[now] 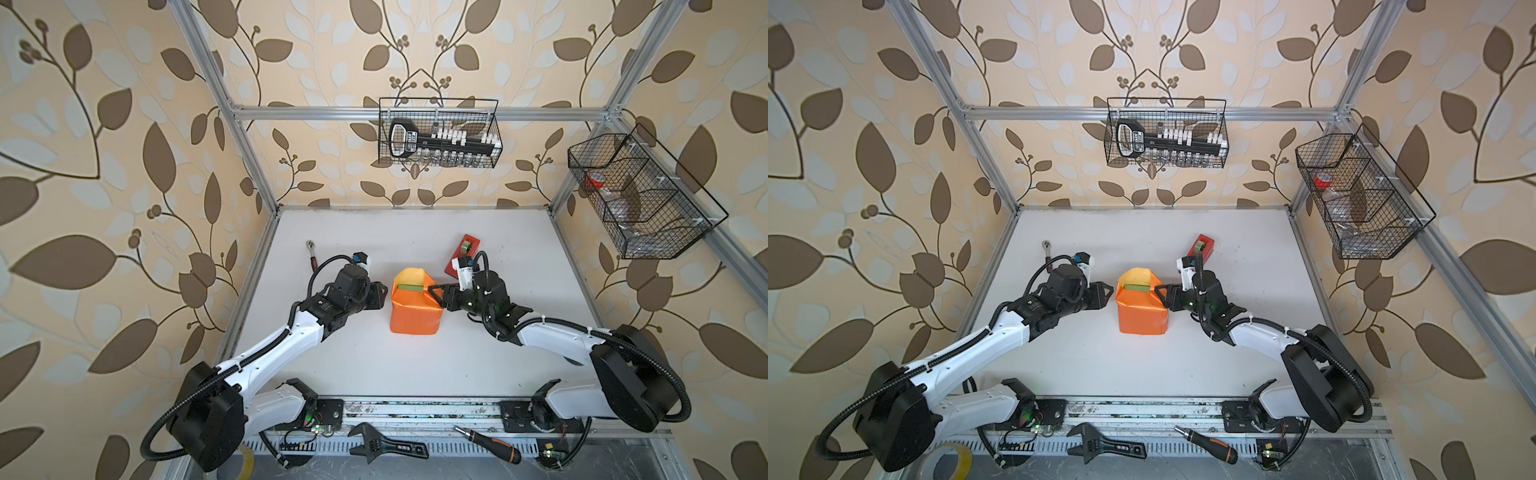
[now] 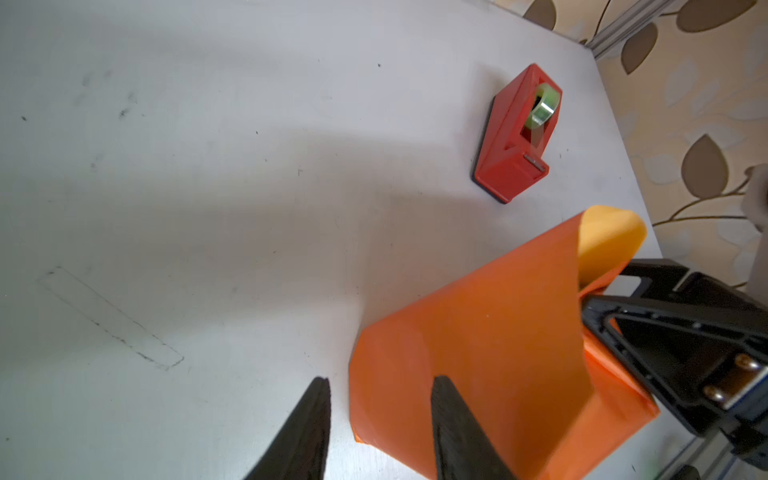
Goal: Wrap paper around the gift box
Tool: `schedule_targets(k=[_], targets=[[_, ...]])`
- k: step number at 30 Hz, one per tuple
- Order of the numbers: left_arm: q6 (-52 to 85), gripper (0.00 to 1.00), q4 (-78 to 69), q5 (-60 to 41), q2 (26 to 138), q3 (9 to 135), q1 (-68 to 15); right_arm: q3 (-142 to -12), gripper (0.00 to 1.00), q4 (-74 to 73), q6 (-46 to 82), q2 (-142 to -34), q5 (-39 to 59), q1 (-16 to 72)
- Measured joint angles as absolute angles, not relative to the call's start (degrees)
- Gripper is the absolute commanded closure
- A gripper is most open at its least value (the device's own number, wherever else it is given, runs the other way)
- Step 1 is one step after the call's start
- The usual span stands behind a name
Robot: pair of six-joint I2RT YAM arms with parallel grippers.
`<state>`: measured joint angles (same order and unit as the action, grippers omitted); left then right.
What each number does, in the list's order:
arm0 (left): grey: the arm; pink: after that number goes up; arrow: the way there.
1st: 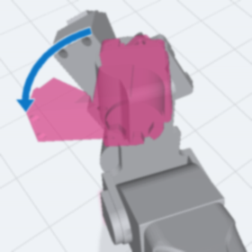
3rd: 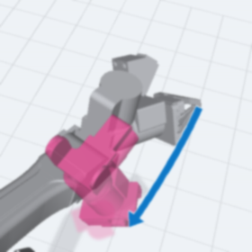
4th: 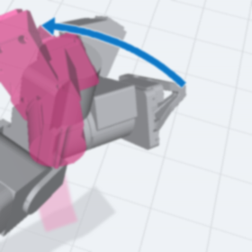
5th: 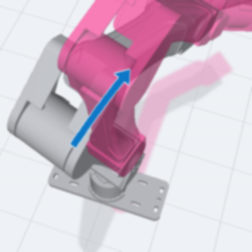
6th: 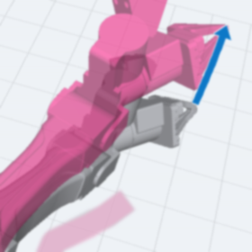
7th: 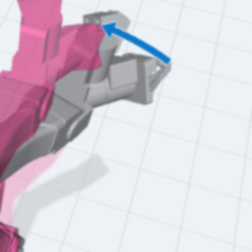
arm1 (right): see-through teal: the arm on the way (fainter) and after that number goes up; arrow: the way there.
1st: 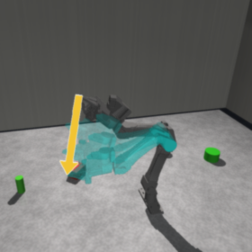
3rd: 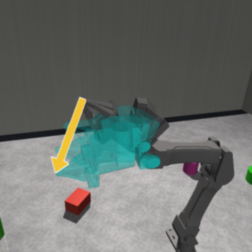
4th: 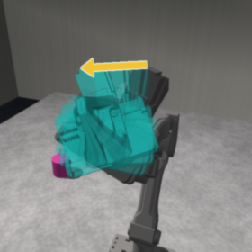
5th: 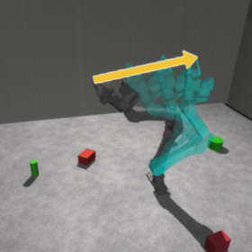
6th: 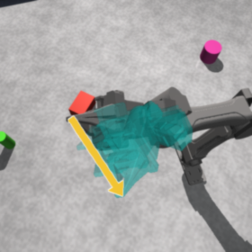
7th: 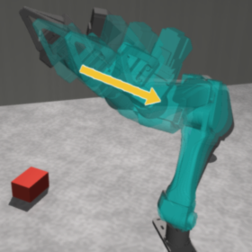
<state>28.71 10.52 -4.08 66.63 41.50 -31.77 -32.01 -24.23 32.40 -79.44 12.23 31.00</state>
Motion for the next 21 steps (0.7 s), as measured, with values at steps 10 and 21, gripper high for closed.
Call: schedule_targets(k=[10, 21], targets=[[28.86, 0.5, 8.38, -5.67, 67.72, 41.5, -33.08, -31.99, 0.44, -24.05, 32.36, -79.26, 12.23, 31.07], [28.99, 0.53, 8.03, -5.82, 64.49, 41.47, -33.39, -32.01, 0.44, -24.03, 32.36, -79.24, 12.23, 31.14]])
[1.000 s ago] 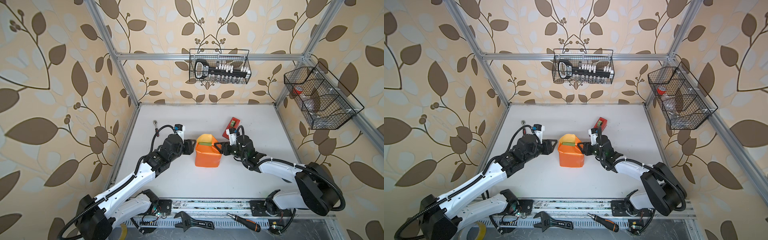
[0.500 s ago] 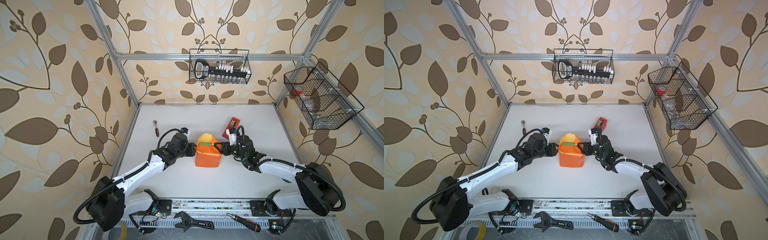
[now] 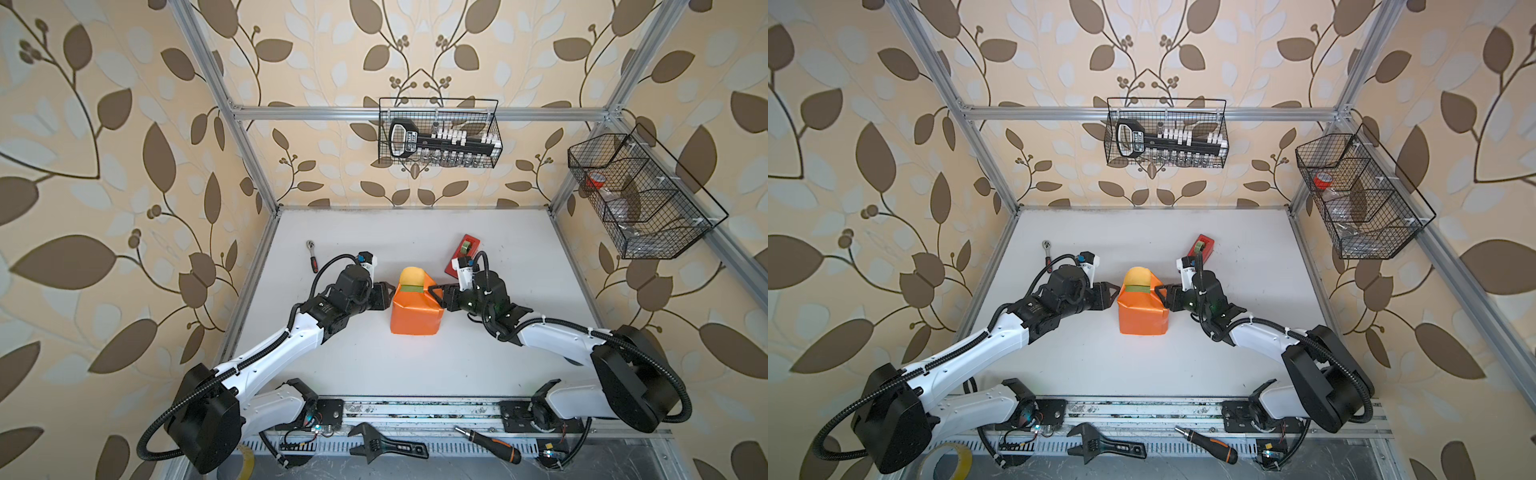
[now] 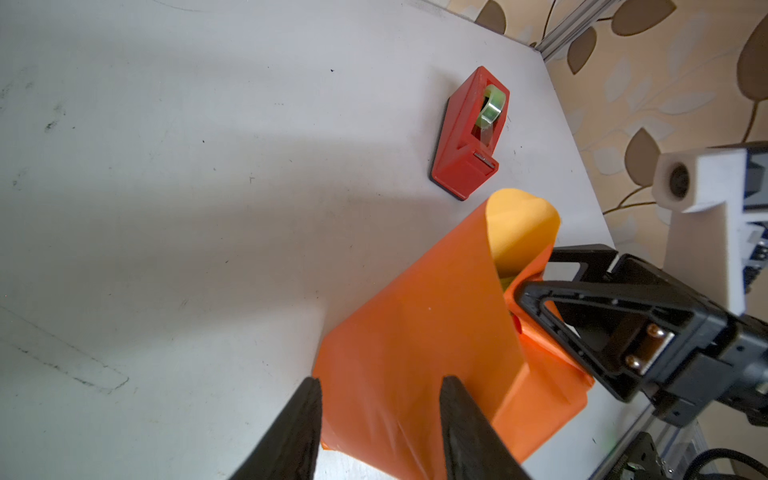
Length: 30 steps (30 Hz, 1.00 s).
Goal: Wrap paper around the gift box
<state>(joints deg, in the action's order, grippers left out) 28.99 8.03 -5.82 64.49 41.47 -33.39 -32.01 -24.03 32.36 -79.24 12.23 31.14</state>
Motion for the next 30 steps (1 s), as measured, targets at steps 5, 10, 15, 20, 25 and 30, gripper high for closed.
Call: schedule_targets(k=[5, 10, 15, 20, 25, 30], targets=[[28.99, 0.53, 7.25, -7.35, 65.23, 41.47, -33.82, -32.01, 0.44, -24.01, 32.34, -79.24, 12.23, 31.11], [28.86, 0.51, 6.68, -7.66, 66.52, 41.47, -33.82, -32.01, 0.44, -24.01, 32.34, -79.24, 12.25, 31.14], [28.38, 0.5, 5.63, -8.58, 68.99, 41.47, -33.82, -32.01, 0.44, -23.94, 32.29, -79.22, 12.27, 31.18], [27.44, 0.47, 3.62, -8.86, 71.77, 41.65, -33.82, -32.03, 0.44, -23.75, 32.05, -79.18, 12.21, 31.35], [25.87, 0.45, 1.87, -8.99, 72.86, 41.65, -33.8, -32.03, 0.44, -23.07, 31.64, -78.7, 12.1, 31.38], [24.03, 0.41, 0.43, -9.06, 73.67, 41.65, -33.71, -32.01, 0.44, -22.7, 30.85, -78.39, 12.14, 31.38]])
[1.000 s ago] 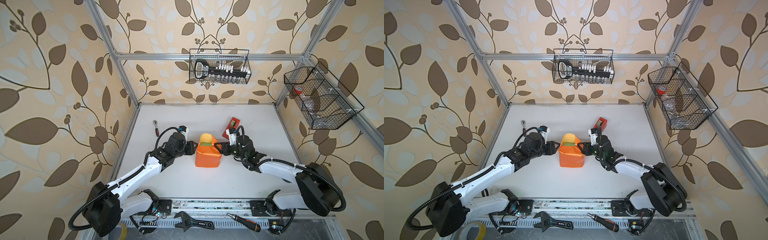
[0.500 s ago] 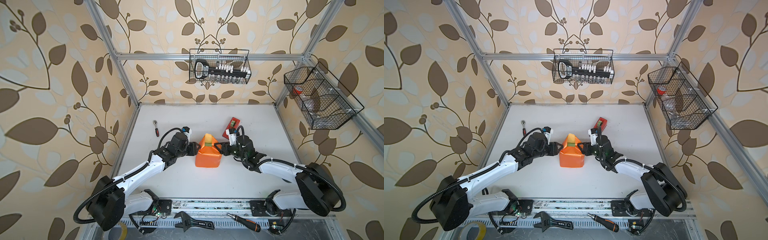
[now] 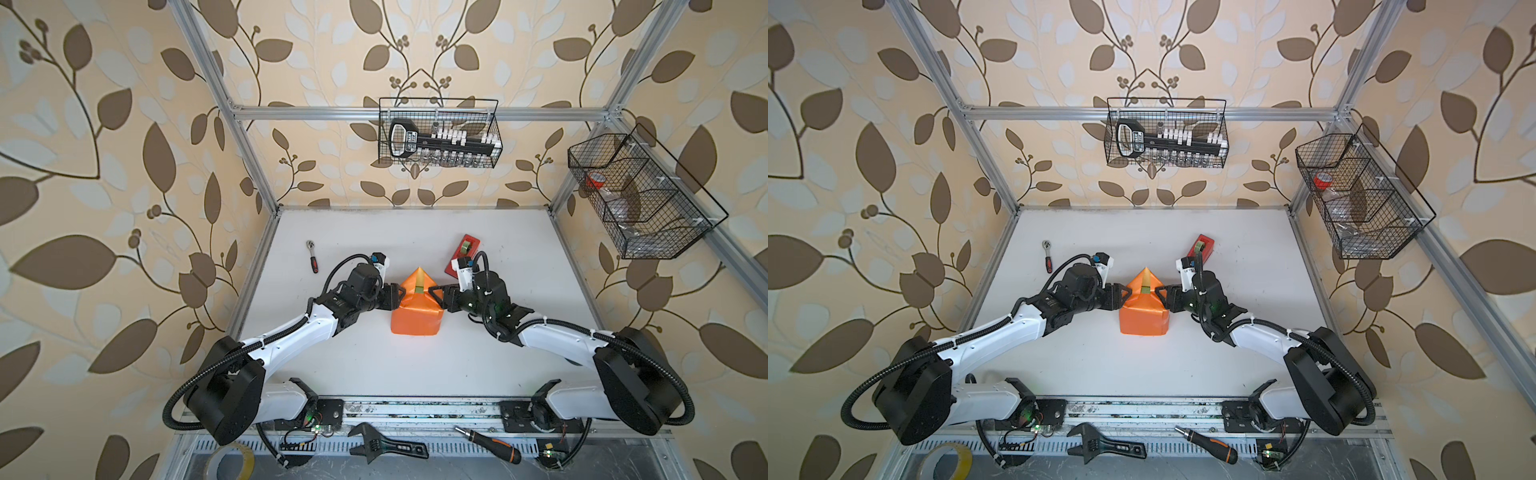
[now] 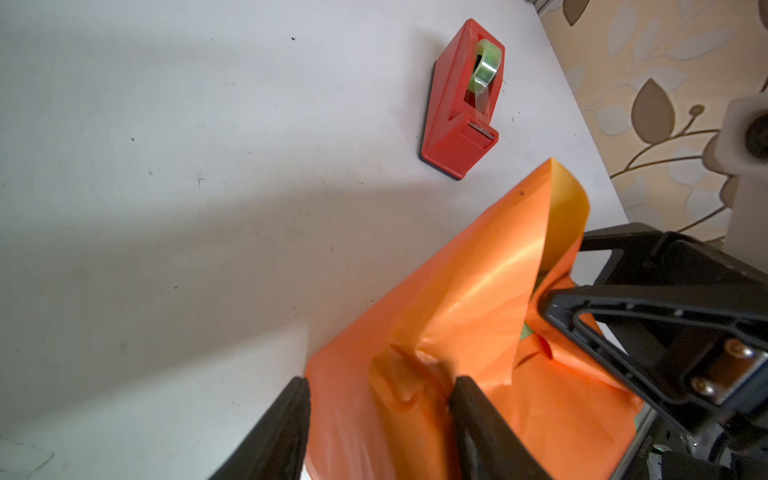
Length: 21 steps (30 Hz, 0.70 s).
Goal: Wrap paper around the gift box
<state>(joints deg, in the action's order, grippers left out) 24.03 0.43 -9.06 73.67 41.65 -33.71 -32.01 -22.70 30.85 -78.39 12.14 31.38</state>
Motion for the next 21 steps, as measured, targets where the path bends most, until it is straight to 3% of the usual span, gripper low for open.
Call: schedule_targets(k=[11, 21], targets=[[13.82, 0.22, 0.69, -9.08, 76.25, 43.86, -32.95, -32.01, 0.44, -22.7, 29.89, -78.39, 12.36, 31.38], [1.06, 0.22, 1.39, -15.22, 75.55, 43.86, -28.42, -32.01, 0.45, -22.72, 29.43, -78.39, 12.49, 31.38]])
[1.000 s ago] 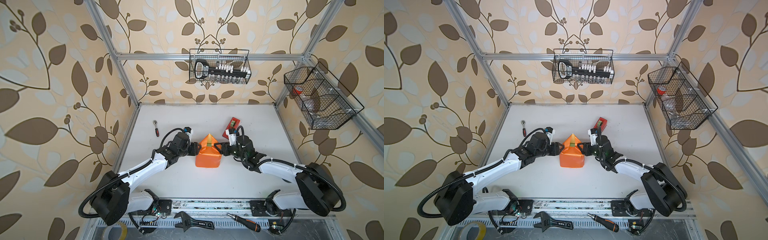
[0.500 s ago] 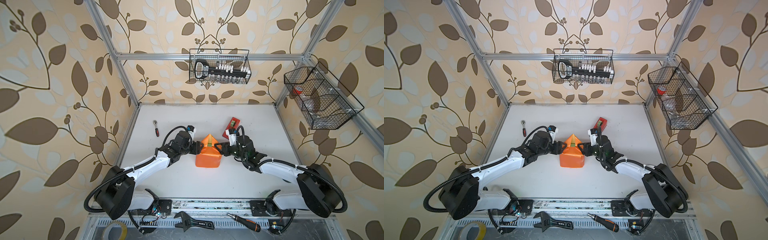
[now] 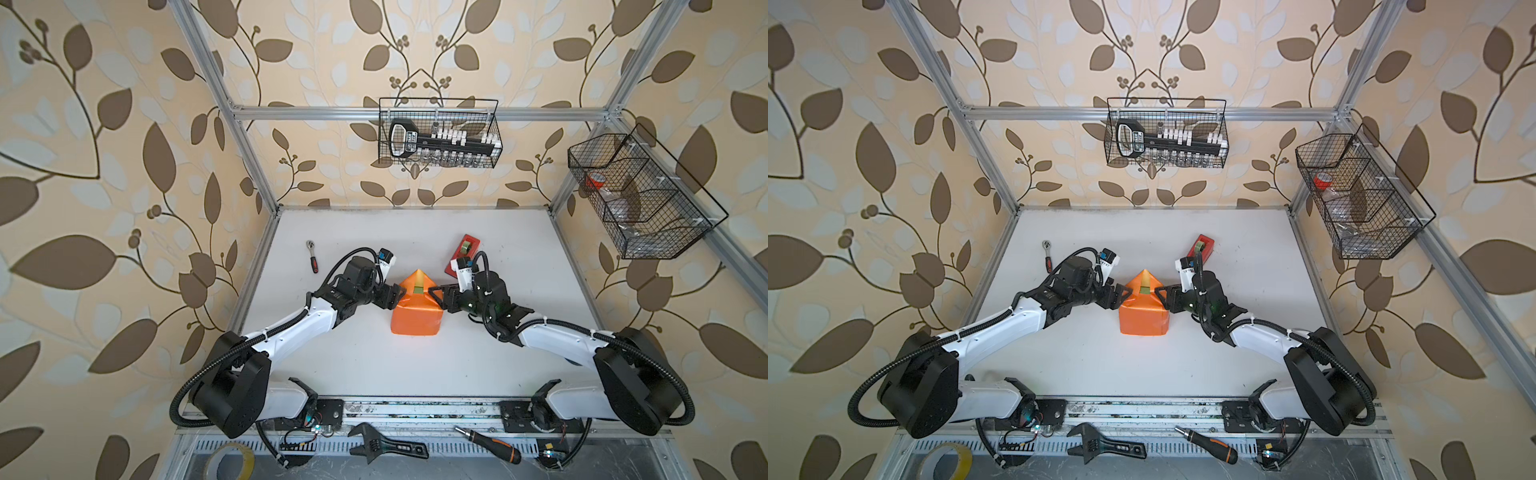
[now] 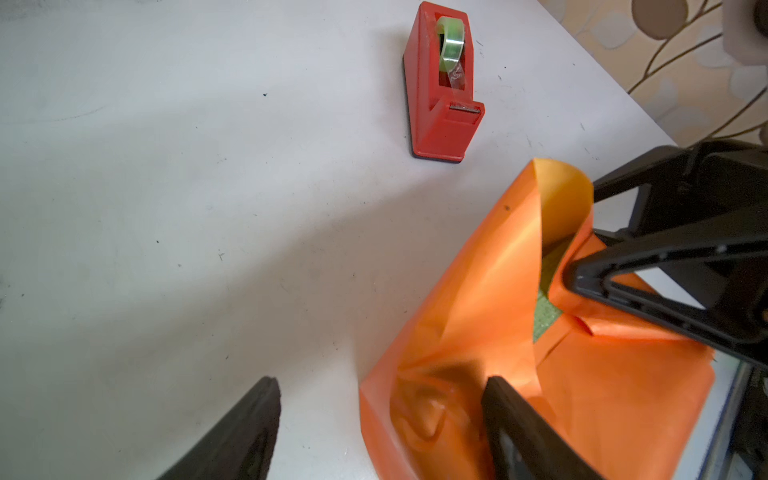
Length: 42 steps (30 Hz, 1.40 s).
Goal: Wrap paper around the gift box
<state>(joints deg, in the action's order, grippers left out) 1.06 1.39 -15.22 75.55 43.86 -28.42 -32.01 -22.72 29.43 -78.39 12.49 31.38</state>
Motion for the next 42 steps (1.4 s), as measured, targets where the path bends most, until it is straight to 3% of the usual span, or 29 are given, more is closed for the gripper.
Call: schedule_targets(k=[11, 24, 42], targets=[[-3.9, 0.2, 2.0, -21.89, 75.44, 43.86, -24.99, -32.01, 0.46, -22.72, 29.08, -78.37, 12.69, 31.24], [10.35, 0.24, 1.06, -22.81, 67.11, 39.0, -24.67, -32.03, 0.46, -22.74, 28.91, -78.37, 12.71, 31.11], [4.16, 0.25, 2.0, -25.36, 75.05, 42.48, -24.67, -32.05, 0.47, -22.72, 28.84, -78.39, 13.15, 30.94]])
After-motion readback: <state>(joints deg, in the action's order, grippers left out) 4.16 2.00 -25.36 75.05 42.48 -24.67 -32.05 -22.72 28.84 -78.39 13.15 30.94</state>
